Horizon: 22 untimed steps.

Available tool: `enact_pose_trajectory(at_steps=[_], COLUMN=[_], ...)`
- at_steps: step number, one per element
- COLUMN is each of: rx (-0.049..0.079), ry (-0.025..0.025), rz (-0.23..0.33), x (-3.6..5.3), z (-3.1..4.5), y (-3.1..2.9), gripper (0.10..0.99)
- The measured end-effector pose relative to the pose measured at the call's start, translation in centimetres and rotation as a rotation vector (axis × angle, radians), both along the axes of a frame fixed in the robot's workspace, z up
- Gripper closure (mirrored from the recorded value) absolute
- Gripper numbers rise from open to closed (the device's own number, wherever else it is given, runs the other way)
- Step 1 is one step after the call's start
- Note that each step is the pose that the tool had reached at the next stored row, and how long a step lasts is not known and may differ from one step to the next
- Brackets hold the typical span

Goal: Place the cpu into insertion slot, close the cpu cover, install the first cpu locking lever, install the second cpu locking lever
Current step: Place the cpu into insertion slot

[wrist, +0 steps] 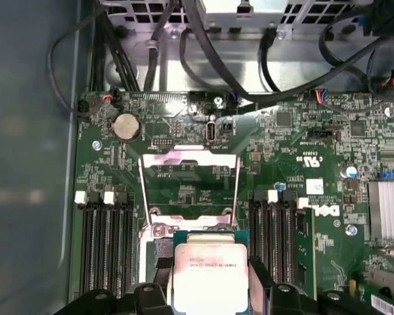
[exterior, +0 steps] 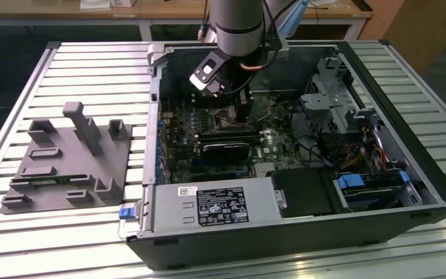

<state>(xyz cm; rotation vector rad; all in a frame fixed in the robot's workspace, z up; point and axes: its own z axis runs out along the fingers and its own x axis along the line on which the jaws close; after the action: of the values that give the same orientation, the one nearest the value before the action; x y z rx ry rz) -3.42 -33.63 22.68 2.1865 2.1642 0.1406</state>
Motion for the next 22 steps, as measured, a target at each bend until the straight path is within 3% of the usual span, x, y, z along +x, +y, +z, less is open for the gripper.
enact_pose_trajectory(at_steps=[10, 22], rx=[0.000, 0.000], ry=[0.0001, 0.0000], rz=[0.060, 0.061], x=[-0.40, -1.04], z=[-0.51, -1.22], y=[0.18, 0.47], gripper=[0.545, 0.545])
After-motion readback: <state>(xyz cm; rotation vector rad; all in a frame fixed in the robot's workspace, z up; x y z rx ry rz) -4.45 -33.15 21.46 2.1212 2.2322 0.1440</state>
